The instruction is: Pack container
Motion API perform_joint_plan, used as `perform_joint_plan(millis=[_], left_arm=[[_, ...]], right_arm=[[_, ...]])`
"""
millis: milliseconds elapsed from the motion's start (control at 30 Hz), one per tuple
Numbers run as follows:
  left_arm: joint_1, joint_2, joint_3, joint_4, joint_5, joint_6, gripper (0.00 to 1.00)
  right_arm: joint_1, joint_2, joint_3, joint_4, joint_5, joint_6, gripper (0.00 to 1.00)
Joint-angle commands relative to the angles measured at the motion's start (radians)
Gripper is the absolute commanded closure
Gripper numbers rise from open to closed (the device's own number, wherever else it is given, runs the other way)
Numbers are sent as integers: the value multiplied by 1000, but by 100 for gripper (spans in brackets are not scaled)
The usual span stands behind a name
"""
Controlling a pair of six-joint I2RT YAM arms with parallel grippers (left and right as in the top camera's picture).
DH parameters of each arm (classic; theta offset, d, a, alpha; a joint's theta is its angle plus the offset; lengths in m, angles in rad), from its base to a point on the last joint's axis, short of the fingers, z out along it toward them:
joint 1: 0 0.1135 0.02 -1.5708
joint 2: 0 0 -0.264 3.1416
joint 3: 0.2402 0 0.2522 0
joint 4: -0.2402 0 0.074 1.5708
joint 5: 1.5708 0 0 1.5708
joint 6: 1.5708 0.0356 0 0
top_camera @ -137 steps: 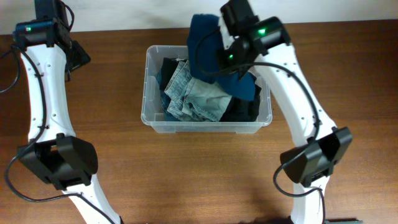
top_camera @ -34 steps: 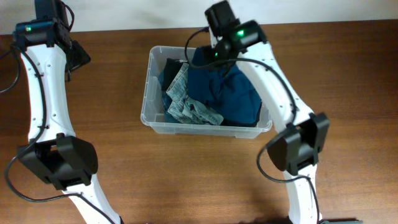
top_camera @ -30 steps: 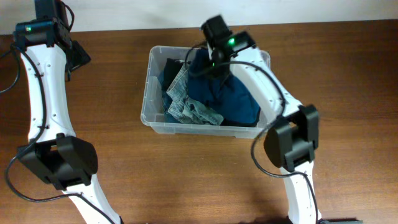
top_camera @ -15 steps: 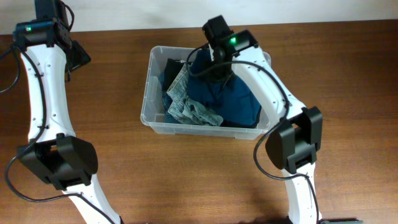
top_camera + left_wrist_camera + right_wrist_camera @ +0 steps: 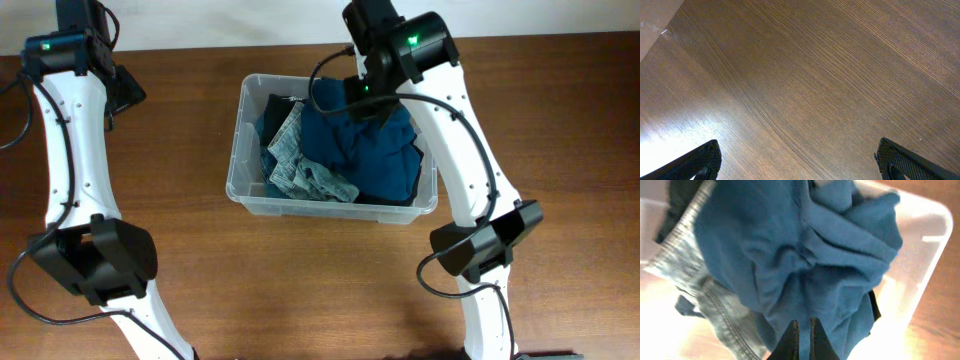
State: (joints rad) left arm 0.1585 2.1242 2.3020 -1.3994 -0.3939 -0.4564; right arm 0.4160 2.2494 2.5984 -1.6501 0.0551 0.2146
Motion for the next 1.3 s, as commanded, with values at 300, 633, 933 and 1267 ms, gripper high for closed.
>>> perform_joint_plan(millis=[300, 633, 933, 1267], left_arm=[[2, 3, 1, -1, -6, 0, 1], [2, 3, 1, -1, -6, 0, 1], [2, 3, 1, -1, -6, 0, 1], [2, 3, 1, -1, -6, 0, 1]], right_arm=[[-11, -2, -422, 169, 27, 82, 96], [-37, -14, -742, 405, -2, 64, 96], [-63, -224, -454, 240, -2, 56, 96], [-63, -609, -442, 43, -46, 56, 96]])
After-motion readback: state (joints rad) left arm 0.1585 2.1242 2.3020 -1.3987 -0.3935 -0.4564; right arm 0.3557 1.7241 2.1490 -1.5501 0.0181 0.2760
